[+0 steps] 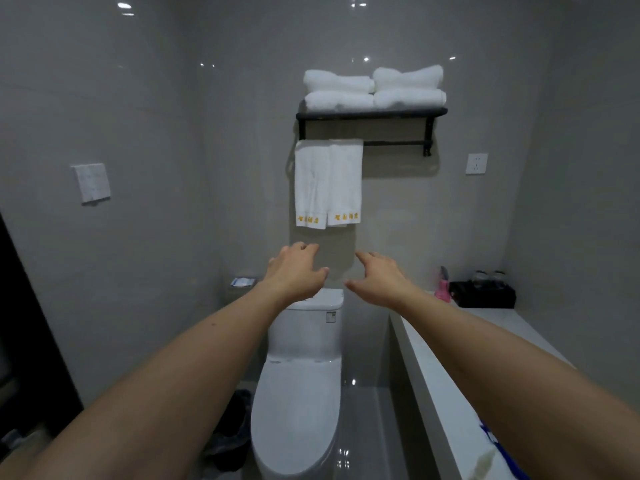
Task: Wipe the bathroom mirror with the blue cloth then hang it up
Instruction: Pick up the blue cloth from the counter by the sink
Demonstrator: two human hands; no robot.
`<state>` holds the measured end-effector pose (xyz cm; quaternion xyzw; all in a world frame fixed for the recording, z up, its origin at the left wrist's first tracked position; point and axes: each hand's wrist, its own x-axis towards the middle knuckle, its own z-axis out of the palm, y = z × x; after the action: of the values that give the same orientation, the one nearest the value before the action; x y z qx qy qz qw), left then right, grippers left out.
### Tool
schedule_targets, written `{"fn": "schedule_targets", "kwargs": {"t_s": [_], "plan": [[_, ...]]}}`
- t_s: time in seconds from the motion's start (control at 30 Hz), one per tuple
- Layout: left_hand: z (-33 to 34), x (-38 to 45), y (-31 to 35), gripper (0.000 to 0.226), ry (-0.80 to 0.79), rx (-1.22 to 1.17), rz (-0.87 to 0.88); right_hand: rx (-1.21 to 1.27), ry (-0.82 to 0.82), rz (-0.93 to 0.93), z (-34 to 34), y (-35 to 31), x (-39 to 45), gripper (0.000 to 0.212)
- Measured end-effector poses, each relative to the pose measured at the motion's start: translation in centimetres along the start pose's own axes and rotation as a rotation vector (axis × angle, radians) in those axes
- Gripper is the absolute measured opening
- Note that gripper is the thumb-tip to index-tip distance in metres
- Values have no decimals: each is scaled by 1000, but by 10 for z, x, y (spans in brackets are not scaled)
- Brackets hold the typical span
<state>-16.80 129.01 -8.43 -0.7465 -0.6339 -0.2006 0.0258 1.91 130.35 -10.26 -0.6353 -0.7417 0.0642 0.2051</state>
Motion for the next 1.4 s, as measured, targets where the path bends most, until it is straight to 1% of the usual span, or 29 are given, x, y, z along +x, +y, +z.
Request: {"fn": "schedule_targets", "kwargs": {"t_s": [0.2,0.4,0.5,0.57,0.7,0.8,0.9,1.1,1.27,1.4], "plan": [[33,74,-2,64,16,6,-5,3,32,-36,6,29,76,76],[56,162,11,64,27,0,-20,32,45,-37,-3,70,161,74],[65,203,22,62,33,-6,-20,16,59,-32,-12,91,199,78],[74,227,29,61,28,-13,-13,11,66,-19,-14,106,220,80],[96,265,43,60,-2,-30,12,26,69,13,-10,138,250,75],[111,288,51,61,-22,-29,42,11,61,51,-6,159,269,77],[125,311,60,61,-42,-32,90,0,58,89,-2,177,282,81],[160,360,83,62,-77,-64,223,-52,67,212,1,215,293,80],[188,394,114,64,-122,-107,390,-78,110,373,-6,245,279,77],[203,415,155,63,-141,-165,545,-125,158,536,-21,268,259,73]]}}
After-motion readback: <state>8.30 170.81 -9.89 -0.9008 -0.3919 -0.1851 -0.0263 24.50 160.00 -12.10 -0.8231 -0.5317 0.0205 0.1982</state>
